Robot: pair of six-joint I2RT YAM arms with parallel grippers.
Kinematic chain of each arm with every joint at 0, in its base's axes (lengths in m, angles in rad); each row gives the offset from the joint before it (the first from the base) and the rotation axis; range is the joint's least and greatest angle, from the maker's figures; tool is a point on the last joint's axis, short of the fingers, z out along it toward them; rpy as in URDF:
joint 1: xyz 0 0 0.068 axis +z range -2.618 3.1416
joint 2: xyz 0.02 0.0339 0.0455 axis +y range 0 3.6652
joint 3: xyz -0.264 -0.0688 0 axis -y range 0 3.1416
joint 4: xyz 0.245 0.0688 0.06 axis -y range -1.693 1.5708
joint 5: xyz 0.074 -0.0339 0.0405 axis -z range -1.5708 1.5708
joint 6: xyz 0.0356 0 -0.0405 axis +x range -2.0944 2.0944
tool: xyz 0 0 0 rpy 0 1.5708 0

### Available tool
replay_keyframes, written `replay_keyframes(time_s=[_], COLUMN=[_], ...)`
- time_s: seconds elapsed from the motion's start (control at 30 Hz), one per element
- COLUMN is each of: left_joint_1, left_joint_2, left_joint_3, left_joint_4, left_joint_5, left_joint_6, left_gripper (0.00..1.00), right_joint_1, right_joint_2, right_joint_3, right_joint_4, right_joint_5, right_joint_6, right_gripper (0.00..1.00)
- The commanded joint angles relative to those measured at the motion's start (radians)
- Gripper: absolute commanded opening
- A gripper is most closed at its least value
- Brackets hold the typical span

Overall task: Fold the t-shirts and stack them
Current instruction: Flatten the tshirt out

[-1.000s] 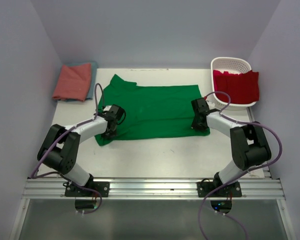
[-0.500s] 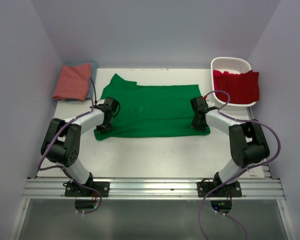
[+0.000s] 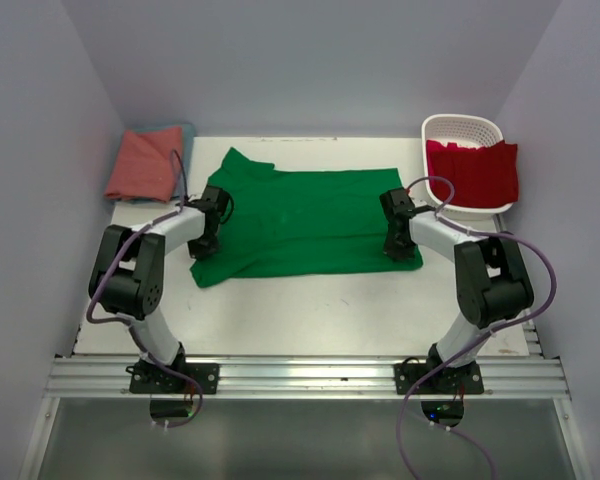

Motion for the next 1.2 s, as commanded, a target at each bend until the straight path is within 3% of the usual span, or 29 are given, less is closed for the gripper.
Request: replay_keyframes(time_s=[0.0,0.17,0.37,0.6,0.73,0.83,1.0,1.17], left_joint_1=[0.004,-0.067,-0.131,-0.134,-0.134,-0.134,-0.135,-0.143], left_joint_2=[-0.026,-0.324,-0.45,-0.292,-0.244,-0.218,-0.186,-0.088], left_joint_3=[0.01,-0.007,-0.013,-0.137,-0.199,-0.197,-0.162,-0.144], left_joint_4=[-0.014,-0.029,0.021,0.182,0.337,0.353,0.205,0.039], left_joint_5=[0.089,0.111,0.214,0.332,0.337,0.326,0.256,0.294], left_joint_6=[0.017,0.025,0.06,0.078,0.08,0.088,0.072,0.072], left_gripper=[0.0,0.0,0.0,0.0,0.0,0.0,0.0,0.0], right_joint_1=[-0.014,-0.013,-0.011,-0.002,0.002,0.01,0.016,0.087], right_joint_2=[0.033,-0.009,0.033,0.017,0.008,0.013,0.057,0.129], right_joint_3=[-0.047,-0.07,-0.055,-0.035,-0.027,-0.019,0.007,0.025], right_joint_4=[-0.177,-0.176,-0.166,-0.17,-0.16,-0.173,-0.246,-0.323], right_joint_5=[-0.031,-0.048,-0.073,-0.077,-0.077,-0.079,-0.198,-0.313], right_joint_6=[-0.061,-0.065,-0.077,-0.082,-0.082,-0.096,-0.13,-0.166], right_gripper=[0.0,0.0,0.0,0.0,0.0,0.0,0.0,0.0])
